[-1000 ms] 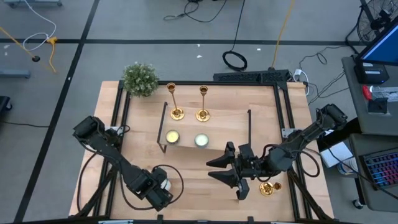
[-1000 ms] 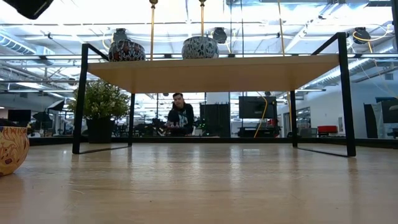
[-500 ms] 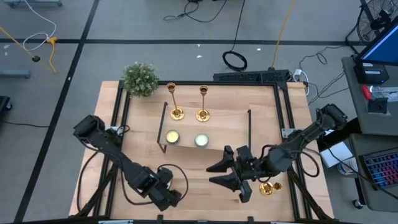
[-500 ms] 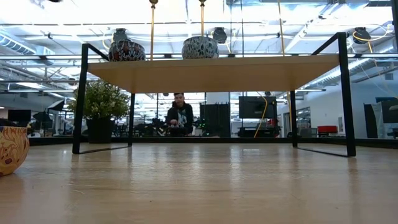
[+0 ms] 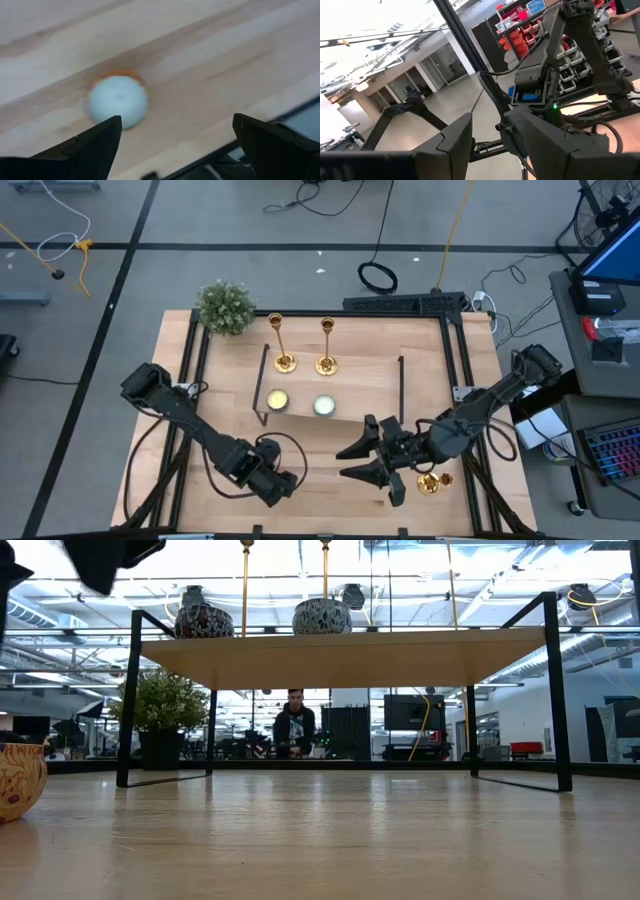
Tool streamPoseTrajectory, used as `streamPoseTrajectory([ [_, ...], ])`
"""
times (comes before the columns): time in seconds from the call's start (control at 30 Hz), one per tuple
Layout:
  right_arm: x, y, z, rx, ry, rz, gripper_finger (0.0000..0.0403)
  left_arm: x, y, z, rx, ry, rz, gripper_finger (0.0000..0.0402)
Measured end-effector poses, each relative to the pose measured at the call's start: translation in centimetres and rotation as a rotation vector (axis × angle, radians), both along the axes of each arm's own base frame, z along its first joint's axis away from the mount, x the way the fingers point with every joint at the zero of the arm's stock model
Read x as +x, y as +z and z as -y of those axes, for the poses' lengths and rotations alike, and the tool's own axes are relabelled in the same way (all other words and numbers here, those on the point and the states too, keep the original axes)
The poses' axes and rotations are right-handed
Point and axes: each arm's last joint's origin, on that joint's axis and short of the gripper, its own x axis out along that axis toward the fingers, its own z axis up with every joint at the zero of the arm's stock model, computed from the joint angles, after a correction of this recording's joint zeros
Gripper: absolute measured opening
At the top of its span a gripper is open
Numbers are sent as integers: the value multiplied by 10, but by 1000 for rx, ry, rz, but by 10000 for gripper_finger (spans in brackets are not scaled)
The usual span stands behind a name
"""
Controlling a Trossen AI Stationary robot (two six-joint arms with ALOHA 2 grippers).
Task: Pick & Place candle stick holders
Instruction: Put the yellow scented candle on the shelf
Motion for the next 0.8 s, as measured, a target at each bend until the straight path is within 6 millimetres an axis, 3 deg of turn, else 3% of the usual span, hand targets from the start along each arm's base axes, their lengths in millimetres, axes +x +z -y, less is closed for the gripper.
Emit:
streamPoseTrajectory([
  [0.4, -10, 8, 7, -36, -4, -7, 165, -2, -7, -12, -4, 103, -103, 388],
  [0.63, -10, 8, 7, -32, -4, -7, 165, -10, -31, -17, -61, 228, -192, 388],
  [0.8, -10, 8, 7, -32, -4, -6, 165, -14, -37, -16, -61, 237, -214, 388],
])
